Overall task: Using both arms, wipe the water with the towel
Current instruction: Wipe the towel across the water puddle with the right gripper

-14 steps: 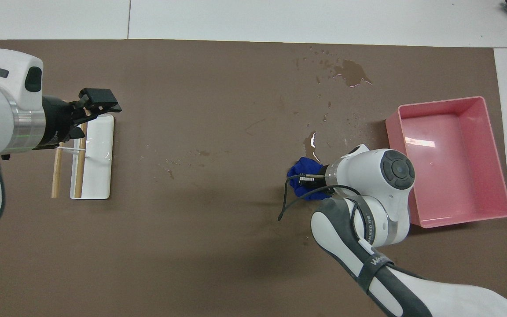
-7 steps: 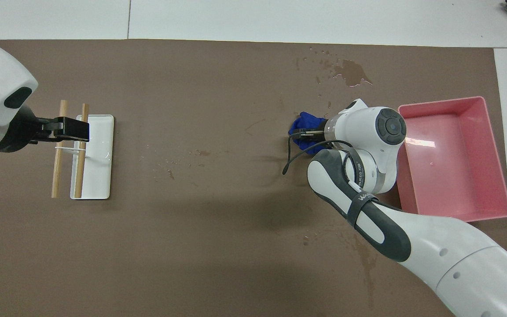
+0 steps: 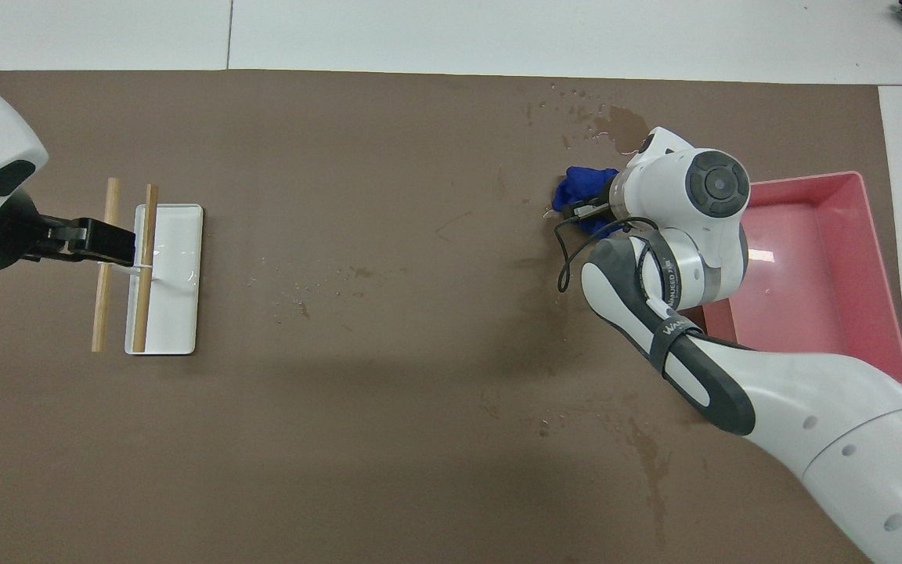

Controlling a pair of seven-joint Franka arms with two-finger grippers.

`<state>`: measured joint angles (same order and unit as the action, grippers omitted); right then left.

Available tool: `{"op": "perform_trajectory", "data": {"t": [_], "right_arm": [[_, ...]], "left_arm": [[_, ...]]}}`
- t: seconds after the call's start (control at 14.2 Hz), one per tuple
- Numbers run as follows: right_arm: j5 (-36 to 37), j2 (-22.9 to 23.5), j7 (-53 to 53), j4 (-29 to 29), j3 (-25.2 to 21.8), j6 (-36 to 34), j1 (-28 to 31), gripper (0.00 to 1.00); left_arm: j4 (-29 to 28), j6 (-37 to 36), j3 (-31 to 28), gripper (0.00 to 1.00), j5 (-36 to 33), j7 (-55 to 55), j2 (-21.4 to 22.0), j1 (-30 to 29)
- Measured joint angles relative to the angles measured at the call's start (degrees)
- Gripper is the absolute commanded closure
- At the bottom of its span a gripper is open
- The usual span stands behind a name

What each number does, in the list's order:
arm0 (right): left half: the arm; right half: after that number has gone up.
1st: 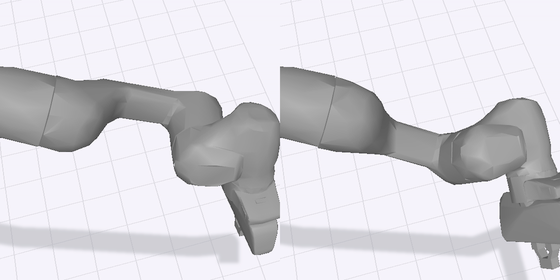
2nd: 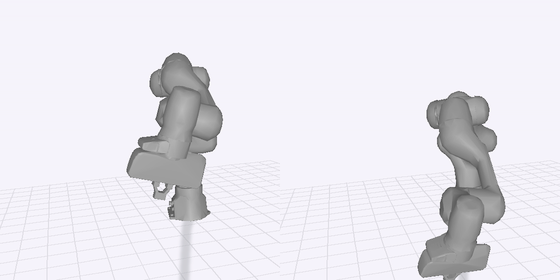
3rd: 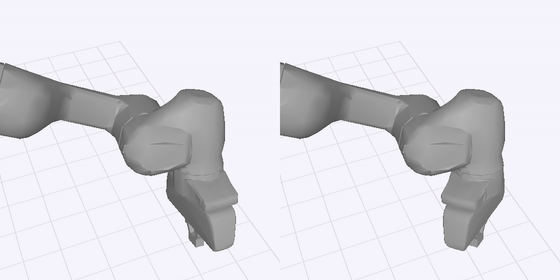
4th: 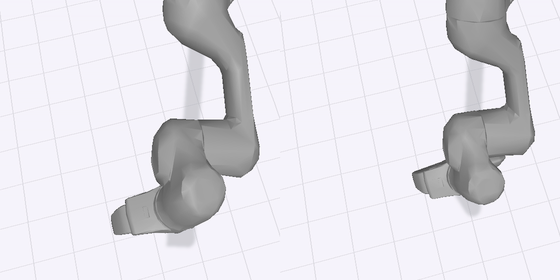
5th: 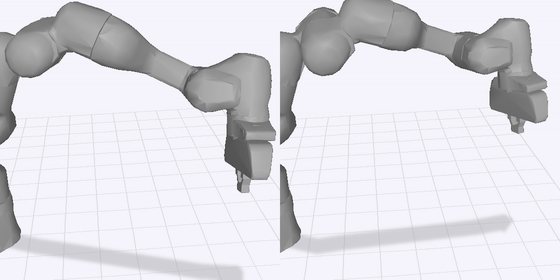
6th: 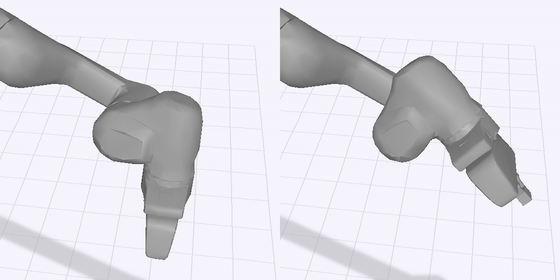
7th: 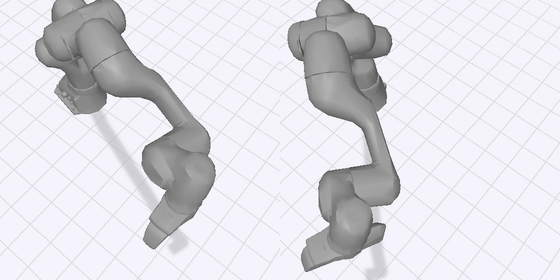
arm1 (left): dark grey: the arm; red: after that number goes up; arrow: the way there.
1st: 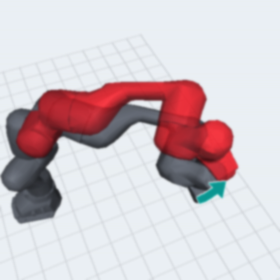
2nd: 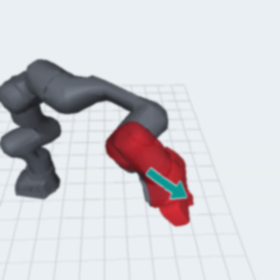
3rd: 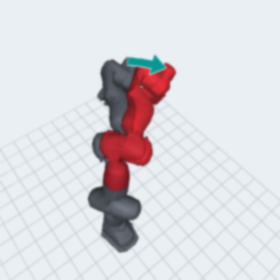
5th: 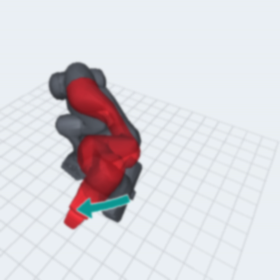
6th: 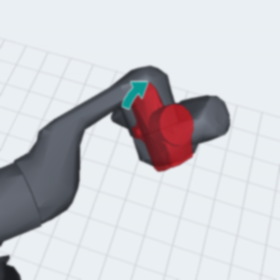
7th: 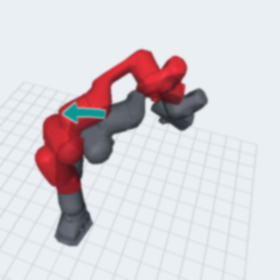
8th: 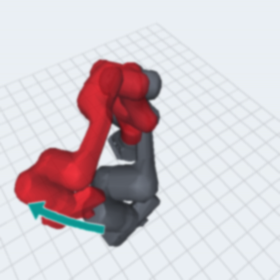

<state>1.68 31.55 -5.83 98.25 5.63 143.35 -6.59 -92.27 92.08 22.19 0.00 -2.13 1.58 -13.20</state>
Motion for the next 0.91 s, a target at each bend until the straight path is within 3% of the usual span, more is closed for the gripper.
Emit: {"op": "perform_trajectory", "data": {"t": [0.35,0.63,0.91], "right_arm": [[0.16,-2.65,-2.24,-5.4,0.0,-13.23,1.45,1.0],[0.16,-2.74,-2.2,-3.08,0.38,-13.45,0.96,1.0],[-0.2,-2.22,1.92,3.33,0.86,-9.08,0.54,1.0]], "left_arm": [[0.0,-0.19,0.01,0.0,0.0,0.02,-0.01,0.0],[0.01,-0.22,-0.05,0.0,0.0,0.02,-0.01,0.0],[0.02,-0.22,-0.05,0.0,0.0,0.03,-0.01,0.0]]}}
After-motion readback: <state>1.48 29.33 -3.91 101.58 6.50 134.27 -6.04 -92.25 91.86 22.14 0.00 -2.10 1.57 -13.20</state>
